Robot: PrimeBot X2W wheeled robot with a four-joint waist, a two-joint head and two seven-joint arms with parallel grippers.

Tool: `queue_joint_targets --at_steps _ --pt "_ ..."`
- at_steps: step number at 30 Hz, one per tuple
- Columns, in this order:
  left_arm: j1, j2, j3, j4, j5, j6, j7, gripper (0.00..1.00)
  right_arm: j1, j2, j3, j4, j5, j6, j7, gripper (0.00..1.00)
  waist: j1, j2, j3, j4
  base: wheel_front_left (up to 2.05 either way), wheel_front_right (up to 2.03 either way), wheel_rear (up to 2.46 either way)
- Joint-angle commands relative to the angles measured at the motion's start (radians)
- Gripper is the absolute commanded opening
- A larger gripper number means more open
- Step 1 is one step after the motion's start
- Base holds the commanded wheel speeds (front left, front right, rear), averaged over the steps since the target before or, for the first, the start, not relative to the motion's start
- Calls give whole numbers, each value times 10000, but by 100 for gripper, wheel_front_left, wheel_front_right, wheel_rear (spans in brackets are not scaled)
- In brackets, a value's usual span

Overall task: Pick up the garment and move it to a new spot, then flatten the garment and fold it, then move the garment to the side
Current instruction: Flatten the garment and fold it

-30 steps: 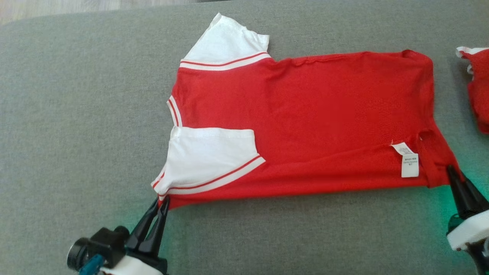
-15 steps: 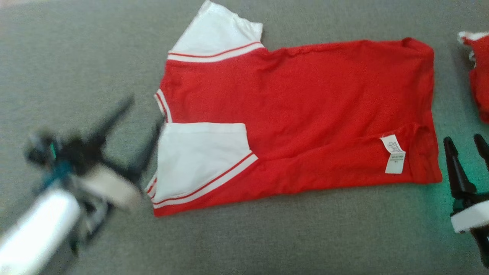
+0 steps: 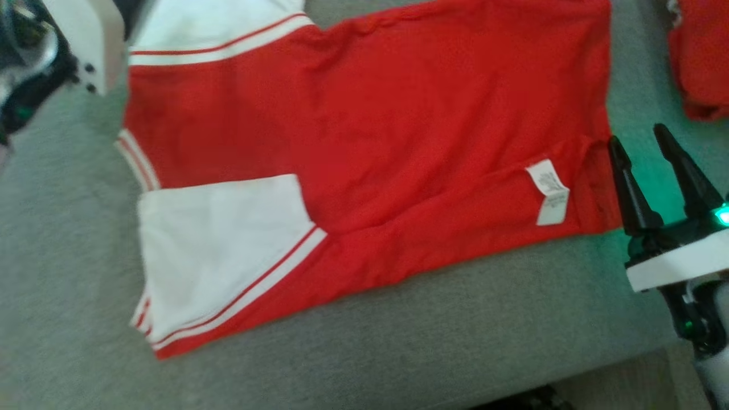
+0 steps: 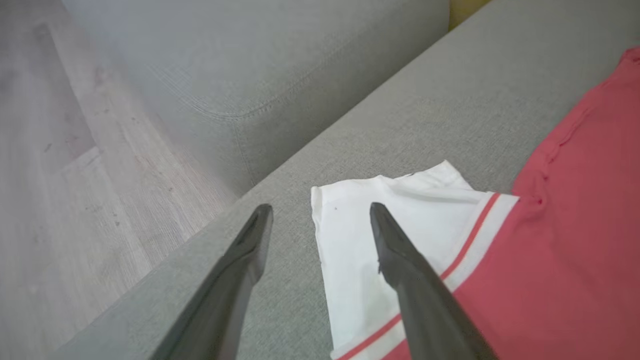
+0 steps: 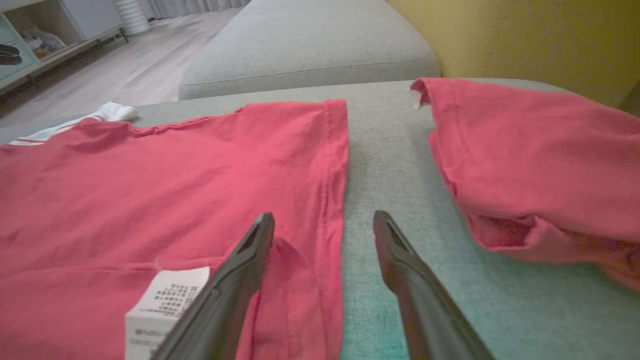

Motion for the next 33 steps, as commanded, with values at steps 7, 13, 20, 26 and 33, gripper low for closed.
queue_joint_targets --at_steps 7,13,20,26,33 --pt "-1437 1104 -440 482 -691 -47 794 100 -142 -27 330 26 68 -7 -382 100 -3 0 839 -1088 0 0 0" --pt "-1891 1502 -1032 989 -1030 -48 742 100 -338 148 649 369 180 -7 -644 100 -3 0 1064 -1448 0 0 0" --pt "-2341 1676 -1446 1423 -1270 -49 674 100 -602 248 960 770 309 -7 -889 100 -3 0 1296 -1724 0 0 0" --pt "-2659 1743 -1678 1672 -1699 -49 1032 33 -912 183 1249 999 330 -7 -990 100 -3 0 1461 -1881 0 0 0" --pt "-2991 1694 -1966 1504 -1922 -49 741 0 -2362 -462 1651 748 403 -7 -667 100 -3 0 1528 -1654 0 0 0"
